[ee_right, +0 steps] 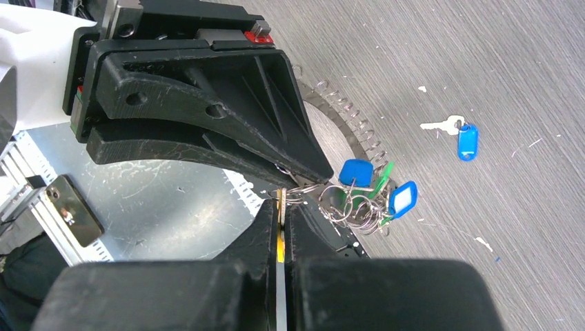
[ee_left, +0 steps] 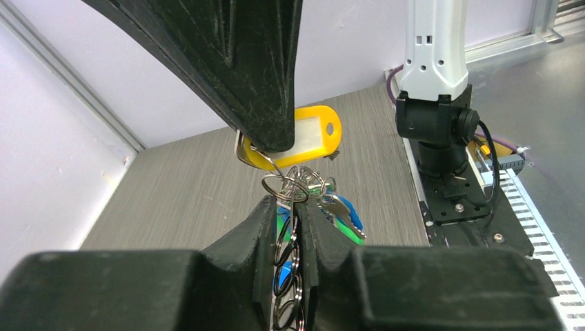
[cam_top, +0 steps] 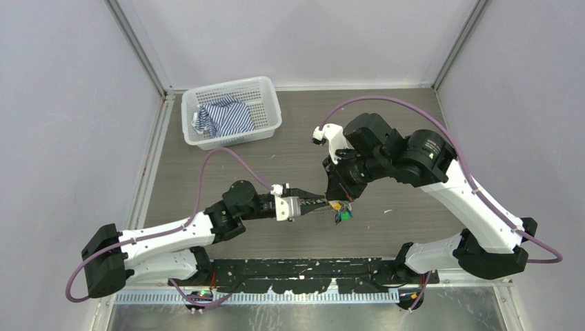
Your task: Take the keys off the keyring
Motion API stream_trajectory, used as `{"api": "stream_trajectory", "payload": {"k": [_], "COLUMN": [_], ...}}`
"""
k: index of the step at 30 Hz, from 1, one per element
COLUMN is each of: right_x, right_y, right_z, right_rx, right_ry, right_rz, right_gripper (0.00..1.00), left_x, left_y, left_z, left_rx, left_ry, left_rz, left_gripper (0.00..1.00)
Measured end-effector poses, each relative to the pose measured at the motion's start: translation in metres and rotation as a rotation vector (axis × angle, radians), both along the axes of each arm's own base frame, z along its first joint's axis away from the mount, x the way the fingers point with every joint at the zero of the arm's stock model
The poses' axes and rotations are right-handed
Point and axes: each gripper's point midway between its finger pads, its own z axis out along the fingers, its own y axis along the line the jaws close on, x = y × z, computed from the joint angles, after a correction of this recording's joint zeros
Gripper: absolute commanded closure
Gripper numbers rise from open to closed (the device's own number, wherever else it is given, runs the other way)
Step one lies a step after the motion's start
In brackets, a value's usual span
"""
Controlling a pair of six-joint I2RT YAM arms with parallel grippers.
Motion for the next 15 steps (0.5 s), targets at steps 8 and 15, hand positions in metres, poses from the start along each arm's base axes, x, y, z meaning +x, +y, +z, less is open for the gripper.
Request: {"api": "stream_trajectory", "payload": {"k": [8, 15], "right_x": [0.002, 0.006], "right_y": [-0.001, -0.008], "right_z": [-0.001, -0.001], "right_rx": [-0.002, 0.021], "right_ry": [-0.010, -0.062], "right_rz": [-0.008, -0.043], "right_gripper": [0.99, 0.99], "left_x": [0.009, 0.020], "left_y": [-0.001, 0.002], "left_z": [0.000, 0.001], "left_rx": [-0.014, -0.052], "left_ry": [0.055, 0.153], "left_rz": [0.057, 0.133], "left_gripper": [1.00, 0.99]}}
